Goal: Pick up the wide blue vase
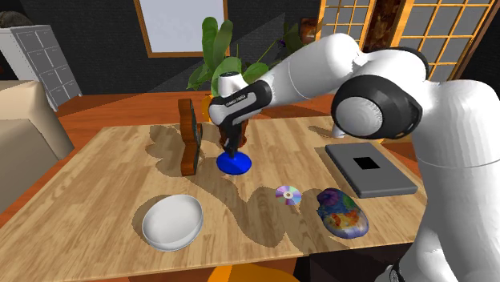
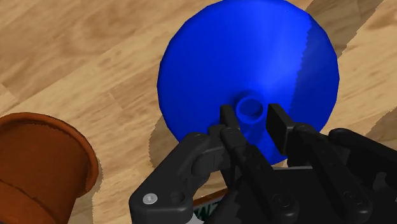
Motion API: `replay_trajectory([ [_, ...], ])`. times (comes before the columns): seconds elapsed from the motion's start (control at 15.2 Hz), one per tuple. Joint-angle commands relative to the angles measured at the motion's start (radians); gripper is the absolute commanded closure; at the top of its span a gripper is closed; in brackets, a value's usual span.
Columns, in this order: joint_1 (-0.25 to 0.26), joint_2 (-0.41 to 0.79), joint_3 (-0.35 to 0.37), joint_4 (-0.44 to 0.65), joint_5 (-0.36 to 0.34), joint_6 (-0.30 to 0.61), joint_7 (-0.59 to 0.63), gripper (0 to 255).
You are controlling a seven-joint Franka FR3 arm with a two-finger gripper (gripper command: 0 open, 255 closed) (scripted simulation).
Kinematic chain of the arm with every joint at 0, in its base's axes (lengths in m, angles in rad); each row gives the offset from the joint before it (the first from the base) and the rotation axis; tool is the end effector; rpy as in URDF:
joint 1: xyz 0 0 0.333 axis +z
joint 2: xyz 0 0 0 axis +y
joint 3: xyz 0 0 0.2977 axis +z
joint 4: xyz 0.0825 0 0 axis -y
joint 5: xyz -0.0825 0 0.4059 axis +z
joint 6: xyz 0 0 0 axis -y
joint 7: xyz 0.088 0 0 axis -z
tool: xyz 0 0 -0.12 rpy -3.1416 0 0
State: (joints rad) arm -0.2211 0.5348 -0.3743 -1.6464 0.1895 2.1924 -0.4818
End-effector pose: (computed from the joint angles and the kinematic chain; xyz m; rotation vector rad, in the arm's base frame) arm 0.5927 -0.3614 0.2843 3.0780 -0.2589 0.0461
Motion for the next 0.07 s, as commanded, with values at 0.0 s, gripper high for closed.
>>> replay_trajectory([
  [0.0, 0.0, -0.003, -0.001, 0.005, -0.001, -0.007, 0.0, 255],
])
